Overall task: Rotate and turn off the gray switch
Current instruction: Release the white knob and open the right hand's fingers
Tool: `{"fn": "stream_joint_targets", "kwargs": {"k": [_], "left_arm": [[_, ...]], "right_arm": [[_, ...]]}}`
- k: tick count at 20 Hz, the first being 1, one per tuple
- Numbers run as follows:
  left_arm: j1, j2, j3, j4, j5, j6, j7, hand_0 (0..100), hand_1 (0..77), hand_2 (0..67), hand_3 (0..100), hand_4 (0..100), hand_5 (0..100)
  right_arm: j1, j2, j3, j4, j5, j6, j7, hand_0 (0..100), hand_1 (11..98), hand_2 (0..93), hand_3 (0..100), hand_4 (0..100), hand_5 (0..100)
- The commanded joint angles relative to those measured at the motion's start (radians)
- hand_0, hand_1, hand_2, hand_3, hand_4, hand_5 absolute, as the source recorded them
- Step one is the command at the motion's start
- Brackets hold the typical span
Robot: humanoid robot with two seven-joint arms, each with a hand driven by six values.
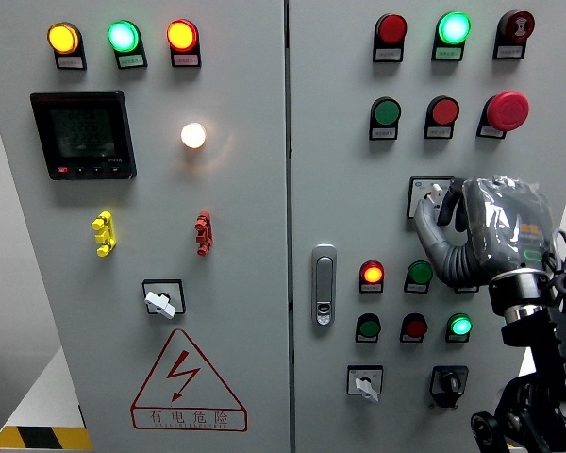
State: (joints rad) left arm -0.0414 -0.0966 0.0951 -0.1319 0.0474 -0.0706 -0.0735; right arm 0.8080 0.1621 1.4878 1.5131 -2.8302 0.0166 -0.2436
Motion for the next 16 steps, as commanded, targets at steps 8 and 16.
{"fn": "stream_joint_targets", "kwargs": {"k": [8, 16], "left_arm": [[0.000, 0.000, 0.000, 0.000, 0.000, 0.000, 0.000, 85, 0.0, 13.4, 19, 8, 11], [0.000, 0.000, 0.000, 0.000, 0.000, 0.000, 0.000, 85, 0.0, 13.4, 19, 8, 11]], "right_arm": [[-0.032, 0.0005, 0.008, 0.042, 0.000, -0.033, 0.010, 72, 29.7, 54.4, 84, 77, 99], [-0.096, -0.0041, 0.022, 0.131, -0.003, -0.027, 0.012, 69, 30.1, 38.0, 56, 49, 81]]}}
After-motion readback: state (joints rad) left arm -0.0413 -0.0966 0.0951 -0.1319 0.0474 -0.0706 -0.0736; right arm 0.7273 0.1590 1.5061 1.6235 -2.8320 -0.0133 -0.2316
